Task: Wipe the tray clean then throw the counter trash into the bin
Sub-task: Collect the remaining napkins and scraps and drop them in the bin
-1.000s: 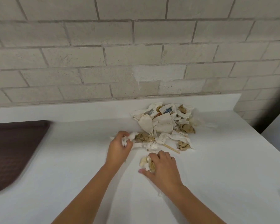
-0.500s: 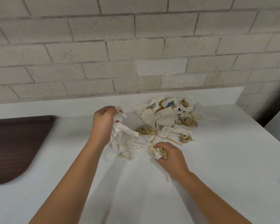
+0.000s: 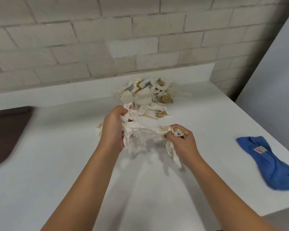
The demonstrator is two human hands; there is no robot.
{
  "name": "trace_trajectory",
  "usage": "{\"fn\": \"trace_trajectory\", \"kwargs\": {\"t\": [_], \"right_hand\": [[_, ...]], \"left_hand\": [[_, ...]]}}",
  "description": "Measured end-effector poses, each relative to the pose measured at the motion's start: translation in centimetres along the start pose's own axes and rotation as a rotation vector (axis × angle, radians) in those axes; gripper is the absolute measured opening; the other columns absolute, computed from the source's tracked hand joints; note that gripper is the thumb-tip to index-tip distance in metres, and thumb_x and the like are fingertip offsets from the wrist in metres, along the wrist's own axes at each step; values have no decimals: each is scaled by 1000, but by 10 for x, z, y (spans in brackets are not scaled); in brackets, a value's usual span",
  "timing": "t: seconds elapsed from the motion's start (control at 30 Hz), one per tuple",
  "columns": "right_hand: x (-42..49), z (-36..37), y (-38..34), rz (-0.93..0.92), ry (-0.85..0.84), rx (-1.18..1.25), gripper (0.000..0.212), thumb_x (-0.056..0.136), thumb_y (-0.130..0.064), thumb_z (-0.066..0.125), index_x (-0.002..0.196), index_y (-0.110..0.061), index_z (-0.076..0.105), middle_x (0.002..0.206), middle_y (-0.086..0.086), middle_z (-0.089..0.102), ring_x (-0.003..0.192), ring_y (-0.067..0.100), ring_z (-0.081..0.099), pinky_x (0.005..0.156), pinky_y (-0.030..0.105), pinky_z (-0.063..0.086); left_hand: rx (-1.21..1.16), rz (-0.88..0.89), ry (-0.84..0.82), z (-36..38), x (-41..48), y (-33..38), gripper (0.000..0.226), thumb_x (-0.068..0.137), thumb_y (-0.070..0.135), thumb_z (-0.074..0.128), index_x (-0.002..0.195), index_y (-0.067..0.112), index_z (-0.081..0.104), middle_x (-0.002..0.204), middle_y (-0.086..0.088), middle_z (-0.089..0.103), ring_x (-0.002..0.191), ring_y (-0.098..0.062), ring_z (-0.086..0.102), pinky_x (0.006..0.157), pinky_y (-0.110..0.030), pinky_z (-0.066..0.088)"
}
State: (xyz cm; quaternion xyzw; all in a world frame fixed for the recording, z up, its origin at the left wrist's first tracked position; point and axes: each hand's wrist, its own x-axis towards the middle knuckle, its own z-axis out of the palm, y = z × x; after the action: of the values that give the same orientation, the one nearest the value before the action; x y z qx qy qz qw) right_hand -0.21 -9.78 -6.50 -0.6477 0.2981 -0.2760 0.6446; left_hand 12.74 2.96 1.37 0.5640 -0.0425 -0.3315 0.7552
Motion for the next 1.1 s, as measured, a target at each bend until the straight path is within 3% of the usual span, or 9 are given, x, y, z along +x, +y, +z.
{"fn": "trace_trajectory", "kwargs": {"t": [0.17, 0.27, 0.33, 0.47, 0.57, 0.63, 0.73, 1.0, 1.1], "right_hand": [[-67, -79, -10, 13, 35, 5, 10, 84, -1, 60, 78, -8, 64, 61, -7, 61, 54, 7, 53, 51, 18, 40], [-118, -131, -17, -9, 24, 5, 8, 72, -5, 58, 72, -12, 62, 60, -13, 65, 57, -3, 58, 56, 10, 44], [-146, -166, -8, 27, 61, -48, 18, 78, 2, 57, 71, -15, 58, 59, -16, 62, 53, -10, 56, 53, 4, 40], [-193, -234, 35, 234, 188, -157, 47, 90, 17, 42, 86, -29, 35, 84, -22, 32, 54, -33, 42, 57, -2, 37], [-216, -277, 81, 294, 171, -142, 38, 90, 14, 45, 98, -23, 41, 84, -13, 43, 60, -18, 52, 61, 2, 39], [-223, -294, 107, 315, 150, -103, 5, 87, -3, 56, 90, -6, 59, 78, 3, 59, 63, 0, 55, 58, 5, 42], [-223, -315, 173, 392, 170, -1, 13, 70, -22, 62, 74, -10, 64, 67, -4, 64, 61, 5, 58, 58, 18, 47], [-209, -333, 401, 694, 317, 31, 11, 80, -7, 67, 75, -16, 70, 65, -4, 69, 65, 15, 64, 52, 17, 47], [-203, -333, 481, 721, 340, -2, 20, 80, -1, 68, 75, -20, 67, 71, -3, 67, 70, 16, 62, 53, 13, 47]], "left_hand": [[-52, -143, -140, 68, -63, -59, 26, 78, 11, 43, 53, 14, 49, 59, 0, 40, 47, -13, 36, 39, -17, 30], [-136, -229, -248, 110, -107, -99, 27, 80, 6, 37, 55, 12, 47, 56, 1, 40, 40, -11, 39, 36, -13, 33], [-199, -303, -297, 135, -133, -133, 30, 80, 5, 36, 54, 11, 51, 52, 0, 44, 37, -11, 44, 41, -15, 40], [-205, -480, -309, 175, -172, -208, 13, 72, 8, 46, 61, 13, 49, 55, 1, 45, 45, -13, 44, 51, -19, 41], [-170, -609, -285, 189, -185, -270, 14, 70, 11, 52, 57, 14, 54, 57, 0, 49, 51, -15, 47, 62, -26, 42], [-116, -647, -262, 191, -185, -312, 20, 75, 13, 52, 56, 13, 59, 59, -3, 54, 55, -18, 53, 68, -31, 42], [22, -644, -212, 186, -176, -379, 27, 80, 11, 46, 58, 14, 61, 58, -3, 57, 52, -18, 55, 60, -28, 43], [403, -765, 100, 127, -84, -596, 10, 81, 12, 49, 86, 8, 57, 74, -8, 55, 65, -23, 52, 60, -28, 40], [559, -735, 117, 100, -50, -674, 7, 87, 16, 51, 85, 10, 55, 93, -10, 53, 83, -23, 50, 74, -33, 45]]}}
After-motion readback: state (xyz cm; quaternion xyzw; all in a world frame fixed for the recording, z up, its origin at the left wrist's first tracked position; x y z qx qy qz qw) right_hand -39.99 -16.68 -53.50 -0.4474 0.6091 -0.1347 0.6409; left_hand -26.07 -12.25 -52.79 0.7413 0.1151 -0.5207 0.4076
